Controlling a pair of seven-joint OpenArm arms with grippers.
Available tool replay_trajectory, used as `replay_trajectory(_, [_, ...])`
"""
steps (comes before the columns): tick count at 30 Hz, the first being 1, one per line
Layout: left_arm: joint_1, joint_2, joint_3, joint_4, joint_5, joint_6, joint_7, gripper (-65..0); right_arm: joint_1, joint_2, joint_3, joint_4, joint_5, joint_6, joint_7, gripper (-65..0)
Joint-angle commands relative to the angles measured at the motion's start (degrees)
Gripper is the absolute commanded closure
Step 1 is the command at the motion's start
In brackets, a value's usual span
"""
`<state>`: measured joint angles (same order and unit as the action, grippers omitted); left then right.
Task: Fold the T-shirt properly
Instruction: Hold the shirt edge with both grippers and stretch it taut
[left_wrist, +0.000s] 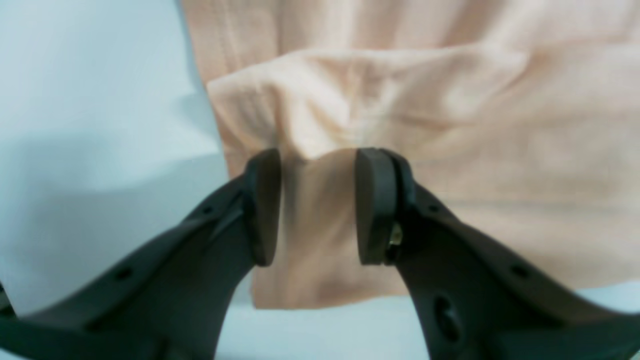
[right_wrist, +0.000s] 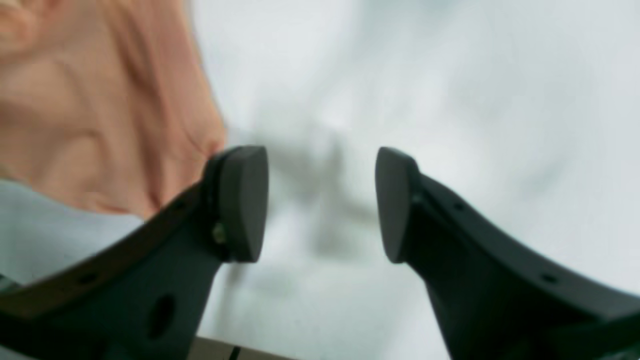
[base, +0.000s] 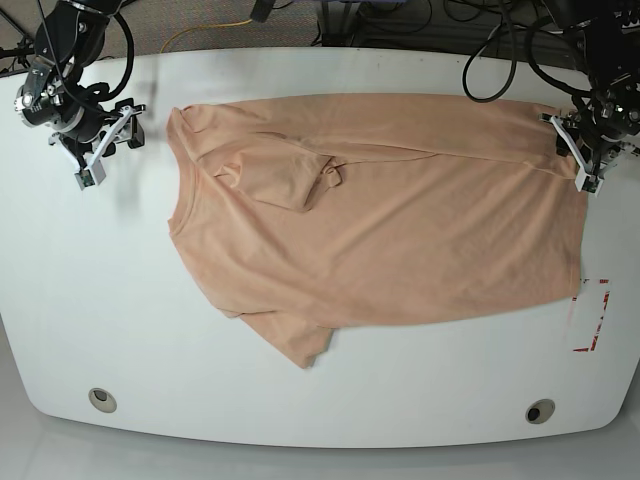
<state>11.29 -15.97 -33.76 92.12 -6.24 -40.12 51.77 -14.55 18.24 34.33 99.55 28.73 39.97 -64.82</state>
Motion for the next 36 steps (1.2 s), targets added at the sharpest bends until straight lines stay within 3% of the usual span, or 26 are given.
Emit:
replay_trajectory(1, [-0.52, -1.31, -1.45, 4.02, -4.00, 0.12, 1.73, -22.9, -0.18, -0.44, 1.06, 3.44, 1.47, 0.03, -2.04, -35.7])
replay_trajectory(8, [-0.34, -1.40, -3.38, 11.66, -11.21, 0.12, 6.03, -25.7, -0.36, -4.31, 1.76, 7.22, 8.76, 0.03, -8.02, -36.8])
replay_trajectory(16, [1.06, -1.75, -10.95, 9.11, -11.39, 0.12, 6.65, -32.4, -0.53, -7.29, 1.50, 7.13, 9.20, 0.03, -8.55, -36.8])
replay_trajectory(22, [1.50, -4.12, -11.38, 0.50, -11.39, 0.12, 1.64, -32.4, -0.62, -7.38, 0.44, 7.05, 9.20, 0.03, -8.55, -36.8])
replay_trajectory(28, [1.33, -5.53, -8.84, -4.86, -11.47, 0.12, 0.76, -32.1, -0.71, -7.38, -1.67, 6.96, 9.20, 0.03, -8.55, -36.6])
replay_trajectory(36, [1.50, -5.26, -4.26, -8.38, -11.65, 0.12, -4.52, -32.1, -0.62, -7.82, -1.84, 4.85, 9.20, 0.03, -6.96, -36.5])
